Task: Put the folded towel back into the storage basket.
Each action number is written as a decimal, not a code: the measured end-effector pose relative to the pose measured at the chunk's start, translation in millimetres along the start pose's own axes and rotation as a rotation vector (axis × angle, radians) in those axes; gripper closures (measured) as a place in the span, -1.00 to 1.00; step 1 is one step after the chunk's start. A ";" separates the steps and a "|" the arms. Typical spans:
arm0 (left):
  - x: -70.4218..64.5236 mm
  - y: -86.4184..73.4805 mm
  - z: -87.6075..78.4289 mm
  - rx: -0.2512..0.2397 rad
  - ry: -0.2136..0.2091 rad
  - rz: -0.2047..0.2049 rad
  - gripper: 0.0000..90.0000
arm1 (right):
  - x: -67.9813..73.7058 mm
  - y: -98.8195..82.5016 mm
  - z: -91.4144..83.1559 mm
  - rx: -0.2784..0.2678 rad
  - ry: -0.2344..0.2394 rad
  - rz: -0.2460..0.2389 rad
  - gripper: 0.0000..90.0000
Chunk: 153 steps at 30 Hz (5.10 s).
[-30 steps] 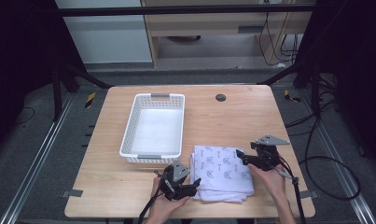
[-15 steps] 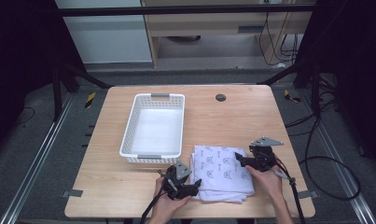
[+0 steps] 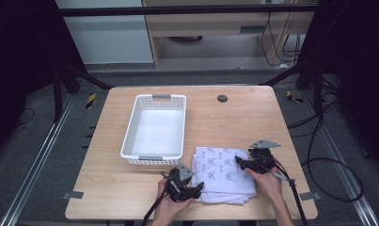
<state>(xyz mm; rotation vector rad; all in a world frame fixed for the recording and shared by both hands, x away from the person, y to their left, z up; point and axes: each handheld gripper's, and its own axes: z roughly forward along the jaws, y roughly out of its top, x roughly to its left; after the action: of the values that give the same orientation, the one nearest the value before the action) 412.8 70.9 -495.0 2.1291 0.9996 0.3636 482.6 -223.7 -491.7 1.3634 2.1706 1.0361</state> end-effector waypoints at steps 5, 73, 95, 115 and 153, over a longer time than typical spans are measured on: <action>0.9 0.0 2.0 0.009 -0.008 -0.007 -0.28 | 0.3 -1.3 2.8 0.015 0.002 0.017 -0.21; -4.7 9.5 -11.0 -0.008 -0.099 -0.034 0.69 | 6.7 10.1 -12.1 -0.010 0.089 0.089 0.60; -3.1 24.7 -46.2 -0.104 -0.087 -0.005 0.70 | 18.1 26.2 -54.2 -0.173 0.129 0.068 0.60; 6.6 39.1 -77.6 -0.177 -0.088 -0.011 0.70 | 33.7 45.5 -75.1 -0.270 0.124 0.030 0.60; 40.0 62.0 -123.3 -0.312 -0.029 -0.025 0.71 | 69.4 105.8 -84.3 -0.376 0.114 -0.021 0.60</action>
<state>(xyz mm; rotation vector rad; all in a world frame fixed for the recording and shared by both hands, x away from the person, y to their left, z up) 407.8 137.5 -367.8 1.8339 0.8887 0.4444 460.7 -167.3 -352.2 1.1281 1.9307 1.4565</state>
